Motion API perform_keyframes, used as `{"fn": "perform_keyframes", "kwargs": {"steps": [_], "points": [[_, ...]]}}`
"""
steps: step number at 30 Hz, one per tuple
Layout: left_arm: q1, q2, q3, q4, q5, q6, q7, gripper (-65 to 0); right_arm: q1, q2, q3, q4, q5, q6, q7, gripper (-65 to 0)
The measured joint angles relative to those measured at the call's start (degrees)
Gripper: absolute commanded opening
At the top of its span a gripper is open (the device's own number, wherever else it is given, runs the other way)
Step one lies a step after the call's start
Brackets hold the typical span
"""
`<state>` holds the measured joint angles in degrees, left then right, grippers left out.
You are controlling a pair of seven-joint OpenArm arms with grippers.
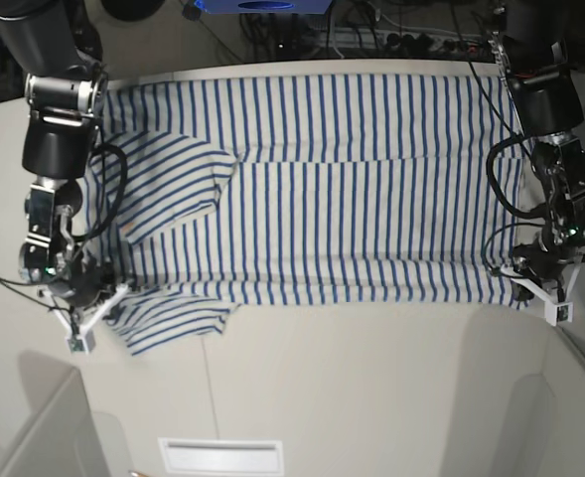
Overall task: Fold the T-shirt properly
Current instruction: 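Pull both held edges toward the robot, folding the shirt over itself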
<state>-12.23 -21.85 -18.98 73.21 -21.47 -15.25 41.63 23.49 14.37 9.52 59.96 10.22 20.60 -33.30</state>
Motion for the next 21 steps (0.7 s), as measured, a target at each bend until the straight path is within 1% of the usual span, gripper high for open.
{"fn": "perform_keyframes", "kwargs": {"steps": [3,4,7,9,13,18,21], "points": [[1.57,0.20,-0.52,2.54,0.09,-0.55,4.02,-65.0,-2.01,0.15,0.17,3.69,0.13,-0.07,-2.62,-65.0],[2.03,0.17,-0.61,3.41,0.07,-0.09,4.50,-65.0,-2.80,0.00,0.22,4.85,0.02,-0.07,-3.43,-65.0],[4.17,0.22,-3.69,7.02,-0.90,-0.79,4.26,-65.0,-4.90,-0.28,0.22,8.59,0.22,0.00,-5.70,-65.0],[5.55,-0.13,-4.98,8.90,-0.33,-0.59,4.68,-65.0,-6.12,-0.24,0.22,11.30,0.57,-0.07,-6.84,-65.0],[7.76,-0.15,-5.55,13.07,-0.15,-0.55,10.69,-65.0,-7.98,-0.17,0.26,15.43,0.33,0.00,-9.70,-65.0],[12.37,-0.04,-5.44,20.26,-0.76,-0.59,10.93,-65.0,-11.80,-0.17,0.28,22.45,0.15,-0.11,-12.96,-65.0],[15.15,-0.04,-5.44,22.34,-0.66,-0.59,11.23,-65.0,-13.84,-0.33,0.28,26.67,0.37,-0.02,-14.49,-65.0]]}}
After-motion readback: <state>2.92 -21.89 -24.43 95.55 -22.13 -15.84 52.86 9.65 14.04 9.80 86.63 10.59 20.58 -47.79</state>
